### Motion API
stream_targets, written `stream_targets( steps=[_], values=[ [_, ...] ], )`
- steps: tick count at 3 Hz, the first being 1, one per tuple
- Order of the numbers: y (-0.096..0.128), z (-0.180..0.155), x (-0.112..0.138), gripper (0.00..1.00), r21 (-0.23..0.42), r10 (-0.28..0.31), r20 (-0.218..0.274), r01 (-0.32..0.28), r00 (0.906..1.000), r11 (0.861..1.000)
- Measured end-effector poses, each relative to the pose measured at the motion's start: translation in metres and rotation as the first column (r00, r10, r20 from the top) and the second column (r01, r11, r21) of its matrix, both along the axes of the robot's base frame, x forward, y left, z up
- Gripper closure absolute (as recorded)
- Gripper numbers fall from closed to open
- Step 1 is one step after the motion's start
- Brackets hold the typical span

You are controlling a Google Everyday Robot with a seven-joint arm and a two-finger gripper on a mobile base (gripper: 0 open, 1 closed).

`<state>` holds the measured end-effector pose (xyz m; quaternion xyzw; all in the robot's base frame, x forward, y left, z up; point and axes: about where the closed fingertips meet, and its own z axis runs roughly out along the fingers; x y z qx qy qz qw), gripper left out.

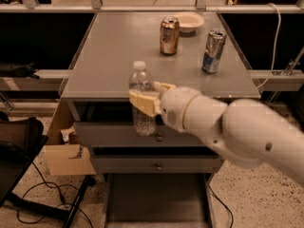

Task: Place water bottle into bottom drawer

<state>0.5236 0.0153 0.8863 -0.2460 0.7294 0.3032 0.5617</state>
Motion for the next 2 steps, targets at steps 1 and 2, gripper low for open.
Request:
stream_targets(
  steps=[1,2],
  values=[
    [-0.026,-0.045,-0.016,1.0,-0.025,-0.072,0.105,0.075,0.9918,0.997],
    [-0.02,-0.045,-0.026,1.0,-0.058,-0.028,0.297,0.047,0.9546,0.997]
  ],
)
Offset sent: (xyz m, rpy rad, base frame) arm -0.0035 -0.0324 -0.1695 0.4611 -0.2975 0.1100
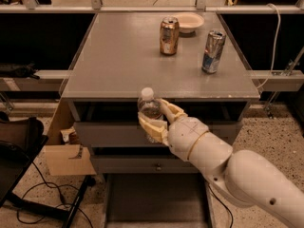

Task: Place water bottle into bottom drawer

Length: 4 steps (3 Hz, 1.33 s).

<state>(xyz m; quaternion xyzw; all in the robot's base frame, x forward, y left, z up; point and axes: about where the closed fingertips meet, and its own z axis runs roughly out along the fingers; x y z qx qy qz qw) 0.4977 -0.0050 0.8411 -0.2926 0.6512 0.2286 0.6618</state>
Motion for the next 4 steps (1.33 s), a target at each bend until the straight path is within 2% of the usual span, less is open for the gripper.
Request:
stream_targets(
  steps=[1,2,4],
  values=[
    [0.026,-0.013,0.003,1.0,0.009,0.119,0.122,-0.121,0.9854,0.993],
    [0.023,-0.032,0.005,1.0,0.074,0.133,0.112,-0.142,0.9847,0.987],
    [0.021,-0.036,0.005,1.0,0.057,0.143,0.096,-0.149,0.985,0.987]
  ],
)
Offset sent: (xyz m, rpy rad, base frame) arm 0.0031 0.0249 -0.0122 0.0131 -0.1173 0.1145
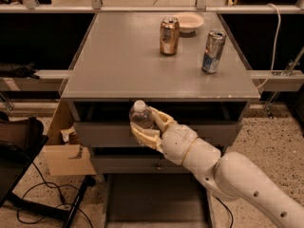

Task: Place water bottle into bottom drawer

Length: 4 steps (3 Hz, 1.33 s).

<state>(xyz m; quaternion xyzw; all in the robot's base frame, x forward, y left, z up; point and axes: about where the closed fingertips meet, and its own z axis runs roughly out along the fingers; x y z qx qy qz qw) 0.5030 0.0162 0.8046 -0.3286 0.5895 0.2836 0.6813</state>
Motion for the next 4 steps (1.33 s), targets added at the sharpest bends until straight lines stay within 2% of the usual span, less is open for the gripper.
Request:
stream_targets(
  steps=[1,2,3,4],
  values=[
    [-0.022,-0.038,-0.003,1.0,-0.02,0.011,-0.051,-0.012,0.9987,1.0],
    [-0.058,-0.109,-0.014,1.0,-0.027,0.071,-0.107,-0.075,0.9917,0.997],
    [-0.082,-0.18,-0.008,1.0,-0.028,0.155,-0.156,-0.161,0.9755,0.987],
    [-0.091,-0.23,-0.006,1.0,-0.048,0.269,-0.19,-0.283,0.9443,0.958]
  ],
)
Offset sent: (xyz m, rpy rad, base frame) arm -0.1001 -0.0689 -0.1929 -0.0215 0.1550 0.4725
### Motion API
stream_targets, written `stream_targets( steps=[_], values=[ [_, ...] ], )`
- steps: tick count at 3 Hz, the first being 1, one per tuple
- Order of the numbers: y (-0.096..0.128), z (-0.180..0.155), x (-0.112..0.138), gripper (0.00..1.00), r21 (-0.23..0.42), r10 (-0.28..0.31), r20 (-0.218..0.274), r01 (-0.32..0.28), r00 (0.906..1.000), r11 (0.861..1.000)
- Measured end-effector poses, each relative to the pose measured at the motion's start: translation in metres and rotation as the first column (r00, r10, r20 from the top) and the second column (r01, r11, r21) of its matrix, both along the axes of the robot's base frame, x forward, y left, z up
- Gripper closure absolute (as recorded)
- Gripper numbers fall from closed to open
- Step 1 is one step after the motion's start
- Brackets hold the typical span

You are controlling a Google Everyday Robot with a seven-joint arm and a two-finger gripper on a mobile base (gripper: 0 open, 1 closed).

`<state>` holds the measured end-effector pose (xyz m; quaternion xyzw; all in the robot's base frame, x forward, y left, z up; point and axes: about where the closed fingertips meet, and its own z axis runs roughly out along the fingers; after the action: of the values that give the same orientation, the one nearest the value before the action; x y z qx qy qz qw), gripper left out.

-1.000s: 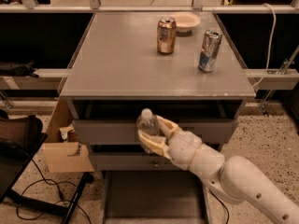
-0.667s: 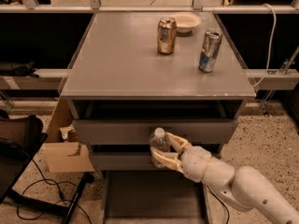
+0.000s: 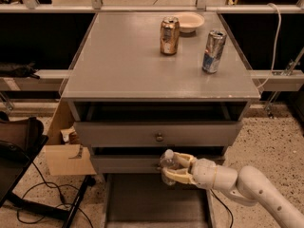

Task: Place water bottle into bottom drawer

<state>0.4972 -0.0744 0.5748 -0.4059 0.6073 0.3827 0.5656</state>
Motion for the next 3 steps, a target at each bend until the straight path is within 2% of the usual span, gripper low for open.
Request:
stream_targets(
  steps=[1,2,3],
  values=[
    [0.004,-0.003,-0.016,1.0,0.013,0.094,-0.004,-0.094,0.9955,0.995],
    [0.004,-0.003,-0.016,1.0,0.013,0.096,-0.004,-0.096,0.9954,0.995],
    [0.016,-0.047,-0.013,1.0,-0.008,0.127,-0.043,-0.127,0.991,0.992]
  ],
)
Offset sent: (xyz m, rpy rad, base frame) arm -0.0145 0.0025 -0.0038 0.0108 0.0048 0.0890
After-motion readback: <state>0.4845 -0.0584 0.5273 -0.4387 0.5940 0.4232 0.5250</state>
